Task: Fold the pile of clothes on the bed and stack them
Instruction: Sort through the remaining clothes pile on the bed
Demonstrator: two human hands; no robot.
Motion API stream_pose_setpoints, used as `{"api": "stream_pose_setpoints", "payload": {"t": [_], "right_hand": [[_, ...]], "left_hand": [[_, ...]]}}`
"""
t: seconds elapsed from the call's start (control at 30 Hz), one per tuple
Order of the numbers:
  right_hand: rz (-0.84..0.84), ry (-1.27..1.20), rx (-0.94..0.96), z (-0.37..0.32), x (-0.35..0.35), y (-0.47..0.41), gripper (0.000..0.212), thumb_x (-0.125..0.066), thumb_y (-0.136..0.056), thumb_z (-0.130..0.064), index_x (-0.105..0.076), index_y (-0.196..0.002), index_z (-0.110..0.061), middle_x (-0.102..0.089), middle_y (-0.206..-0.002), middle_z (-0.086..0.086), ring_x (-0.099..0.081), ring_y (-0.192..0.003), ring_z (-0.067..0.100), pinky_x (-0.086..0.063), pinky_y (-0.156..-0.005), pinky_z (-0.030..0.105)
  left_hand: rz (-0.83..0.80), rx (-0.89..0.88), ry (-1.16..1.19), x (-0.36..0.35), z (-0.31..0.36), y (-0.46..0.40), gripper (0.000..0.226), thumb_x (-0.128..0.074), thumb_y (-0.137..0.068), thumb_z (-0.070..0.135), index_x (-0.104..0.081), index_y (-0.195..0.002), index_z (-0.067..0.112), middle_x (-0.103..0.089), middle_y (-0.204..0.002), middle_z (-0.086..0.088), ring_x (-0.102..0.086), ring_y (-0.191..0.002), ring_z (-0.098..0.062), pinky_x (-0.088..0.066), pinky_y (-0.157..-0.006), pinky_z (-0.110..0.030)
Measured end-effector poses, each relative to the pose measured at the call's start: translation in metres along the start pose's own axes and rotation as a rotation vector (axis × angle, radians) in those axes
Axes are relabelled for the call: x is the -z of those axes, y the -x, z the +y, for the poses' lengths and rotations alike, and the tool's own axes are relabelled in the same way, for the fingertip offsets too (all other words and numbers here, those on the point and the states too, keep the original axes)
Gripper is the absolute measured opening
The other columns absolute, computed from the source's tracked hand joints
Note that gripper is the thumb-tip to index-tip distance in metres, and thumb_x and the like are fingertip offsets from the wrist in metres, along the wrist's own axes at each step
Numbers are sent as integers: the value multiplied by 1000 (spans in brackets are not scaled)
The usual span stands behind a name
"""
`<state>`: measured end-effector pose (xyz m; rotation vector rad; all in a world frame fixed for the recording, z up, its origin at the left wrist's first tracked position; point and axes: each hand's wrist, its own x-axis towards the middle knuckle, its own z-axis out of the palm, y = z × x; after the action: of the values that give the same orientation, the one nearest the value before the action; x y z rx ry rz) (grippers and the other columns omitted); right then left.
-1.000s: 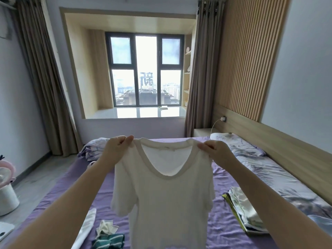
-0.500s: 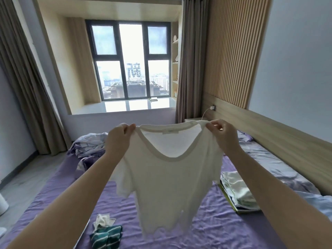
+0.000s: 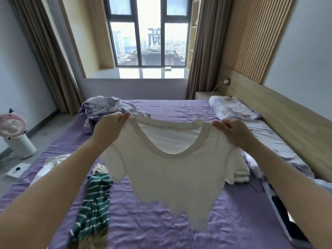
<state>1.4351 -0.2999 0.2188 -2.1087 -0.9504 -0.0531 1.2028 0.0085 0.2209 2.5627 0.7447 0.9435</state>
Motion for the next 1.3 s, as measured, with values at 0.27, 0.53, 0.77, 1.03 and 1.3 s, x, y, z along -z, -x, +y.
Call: {"api": "stream_pose_setpoints", "payload": {"t": [0.27, 0.53, 0.77, 1.03, 1.3], "right_hand": [[-118, -74, -29, 26, -17, 3, 52, -65, -88, -36, -33, -51, -21, -27, -49, -10, -28, -43, 5, -23, -46, 21], [-535, 133, -334, 101, -135, 34, 25, -66, -89, -32, -70, -78, -9, -64, -77, 2, -56, -73, 17, -36, -59, 25], [-748, 324, -625, 166, -231, 58, 20, -57, -91, -19, -70, -103, -9, -70, -106, 8, -62, -101, 22, -42, -78, 29], [-163, -96, -911, 220, -326, 51, 13, -61, -91, -15, -65, -80, -11, -63, -82, 7, -58, -72, 20, -56, -48, 32], [-47, -315, -874, 274, -378, -9, 15, -60, -92, -10, -67, -84, -20, -67, -84, 3, -62, -73, 17, -58, -75, 45]], "left_hand": [[-98, 72, 12, -29, 3, 25, 47, -48, -95, 47, -41, -59, 18, -47, -56, 2, -50, -67, -28, -33, -61, -36], [-486, 481, 152, -161, -63, 84, 49, -55, -94, 44, -40, -59, 13, -41, -57, -2, -39, -58, -21, -24, -54, -35], [-908, 615, 207, -260, -146, 118, 19, -60, -93, 24, -67, -82, 11, -63, -78, -3, -55, -76, -19, -43, -68, -32], [-651, 776, 58, -338, -182, 111, 17, -48, -96, 20, -65, -100, 19, -67, -101, -4, -66, -83, -26, -43, -62, -28], [-431, 954, 437, -406, -204, 85, 18, -48, -97, 9, -63, -90, 15, -67, -92, -8, -69, -71, -16, -57, -59, -32]]}}
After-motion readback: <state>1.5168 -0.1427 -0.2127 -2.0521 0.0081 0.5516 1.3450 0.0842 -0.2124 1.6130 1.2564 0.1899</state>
